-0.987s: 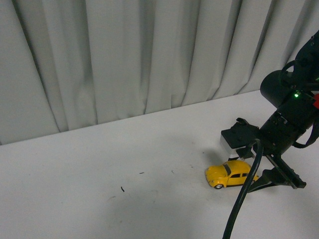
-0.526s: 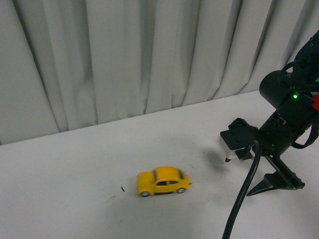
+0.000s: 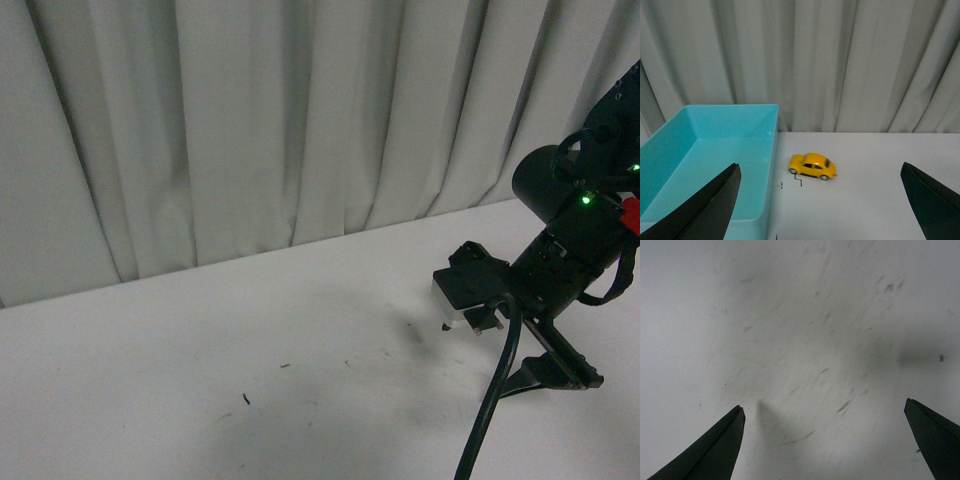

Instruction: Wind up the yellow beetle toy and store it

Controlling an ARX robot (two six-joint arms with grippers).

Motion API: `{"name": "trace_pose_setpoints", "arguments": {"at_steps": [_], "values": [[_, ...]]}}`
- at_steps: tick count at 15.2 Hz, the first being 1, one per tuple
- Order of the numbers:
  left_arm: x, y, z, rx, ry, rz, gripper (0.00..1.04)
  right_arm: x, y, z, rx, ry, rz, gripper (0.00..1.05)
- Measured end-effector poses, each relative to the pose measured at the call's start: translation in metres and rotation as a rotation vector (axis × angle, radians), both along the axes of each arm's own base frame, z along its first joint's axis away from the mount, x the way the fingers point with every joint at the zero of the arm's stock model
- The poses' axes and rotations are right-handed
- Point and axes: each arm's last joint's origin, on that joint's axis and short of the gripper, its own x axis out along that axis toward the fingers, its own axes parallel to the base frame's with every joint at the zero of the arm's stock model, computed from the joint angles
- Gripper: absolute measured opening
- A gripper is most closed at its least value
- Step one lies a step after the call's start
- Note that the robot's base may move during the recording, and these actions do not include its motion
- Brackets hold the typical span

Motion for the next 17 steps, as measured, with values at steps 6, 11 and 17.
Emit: {"name": "trace_pose_setpoints", "arguments": {"at_steps": [6,11,17], "values": [[0.000,0.000,0.000,0.000,0.000,0.000,0.98,0.008,0.017,0.100,0.008,-0.318,0.075,0.98],[0.000,0.000,0.000,0.000,0.000,0.000,0.98,-0.038,0.050,0.184,0.020,-0.559,0.170,0.98],[0.000,0.000,0.000,0.000,0.000,-0.001,0.98,-0.162,0.104,0.170,0.663,-0.989,-0.951,0.34]]}}
